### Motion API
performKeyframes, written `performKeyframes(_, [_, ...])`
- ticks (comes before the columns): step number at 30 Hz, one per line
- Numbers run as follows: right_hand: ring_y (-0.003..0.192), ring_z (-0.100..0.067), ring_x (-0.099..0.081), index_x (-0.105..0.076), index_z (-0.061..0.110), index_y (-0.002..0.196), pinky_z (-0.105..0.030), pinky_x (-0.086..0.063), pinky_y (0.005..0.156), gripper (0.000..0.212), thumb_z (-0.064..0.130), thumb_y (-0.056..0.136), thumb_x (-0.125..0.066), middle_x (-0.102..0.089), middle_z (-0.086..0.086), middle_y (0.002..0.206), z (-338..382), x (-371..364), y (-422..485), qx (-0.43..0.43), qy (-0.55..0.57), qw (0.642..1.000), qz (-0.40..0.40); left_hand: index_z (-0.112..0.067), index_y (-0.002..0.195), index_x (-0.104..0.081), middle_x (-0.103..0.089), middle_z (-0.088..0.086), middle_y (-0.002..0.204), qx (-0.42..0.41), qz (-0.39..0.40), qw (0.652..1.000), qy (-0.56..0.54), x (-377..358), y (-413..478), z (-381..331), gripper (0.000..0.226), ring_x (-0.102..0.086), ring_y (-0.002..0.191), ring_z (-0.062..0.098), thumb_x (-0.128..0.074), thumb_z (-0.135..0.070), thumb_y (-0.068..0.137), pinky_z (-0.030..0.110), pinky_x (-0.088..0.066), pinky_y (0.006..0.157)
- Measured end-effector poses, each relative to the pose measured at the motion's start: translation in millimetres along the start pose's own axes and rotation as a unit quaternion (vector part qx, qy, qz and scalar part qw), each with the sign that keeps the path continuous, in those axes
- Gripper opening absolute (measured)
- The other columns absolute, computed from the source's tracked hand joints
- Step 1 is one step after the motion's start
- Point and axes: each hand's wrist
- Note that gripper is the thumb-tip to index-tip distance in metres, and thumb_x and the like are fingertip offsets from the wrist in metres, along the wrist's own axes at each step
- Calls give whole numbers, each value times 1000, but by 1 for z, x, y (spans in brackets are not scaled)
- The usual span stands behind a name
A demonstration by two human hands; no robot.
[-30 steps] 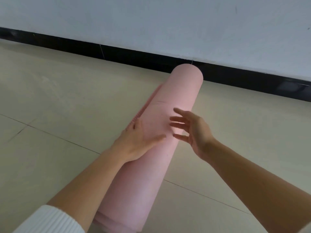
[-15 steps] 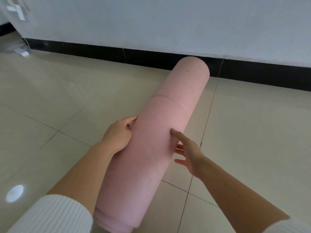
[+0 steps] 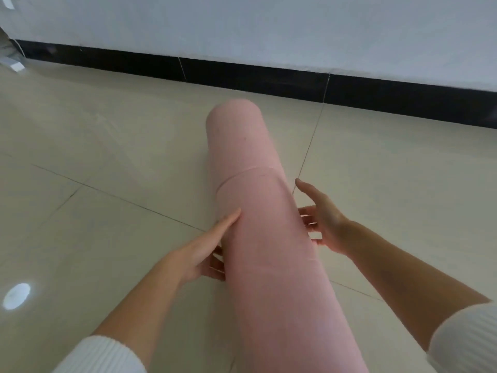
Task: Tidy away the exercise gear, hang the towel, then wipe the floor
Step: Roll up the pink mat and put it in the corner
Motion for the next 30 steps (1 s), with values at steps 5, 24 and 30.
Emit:
performKeyframes(5, [93, -21, -53, -55, 19, 105, -43, -43, 85, 54, 65, 76, -57, -54, 1, 98, -5, 54, -46, 27, -127, 991, -12, -28, 113, -56, -67, 14, 107, -4, 68, 983, -168, -80, -8, 34, 64, -67, 87, 29, -60, -67, 63, 40, -54, 68])
performKeyframes(24, [73, -18, -54, -64, 25, 92, -30, -50, 58, 34, 42, 97, -36, -63, 4, 76, 127, 260, -317, 198, 42, 965, -166, -22, 89, -66, -64, 5, 84, -235, 147, 950, -143, -256, -186, -210, 29, -55, 83, 28, -48, -10, 70, 39, -40, 82])
performKeyframes(30, [93, -20, -56, -66, 23, 94, -52, -46, 91, 27, 40, 89, -46, -67, 2, 95, 150, 275, -376, 58, 269, 935, -225, -37, 118, -57, -54, -6, 129, -136, 21, 984, -114, -315, -270, -259, 27, -49, 121, 31, -40, -29, 98, 68, -38, 94])
Point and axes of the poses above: each hand's wrist, its own y-axis towards the middle knuckle, its own x-axis out of the back of the hand, z = x × y
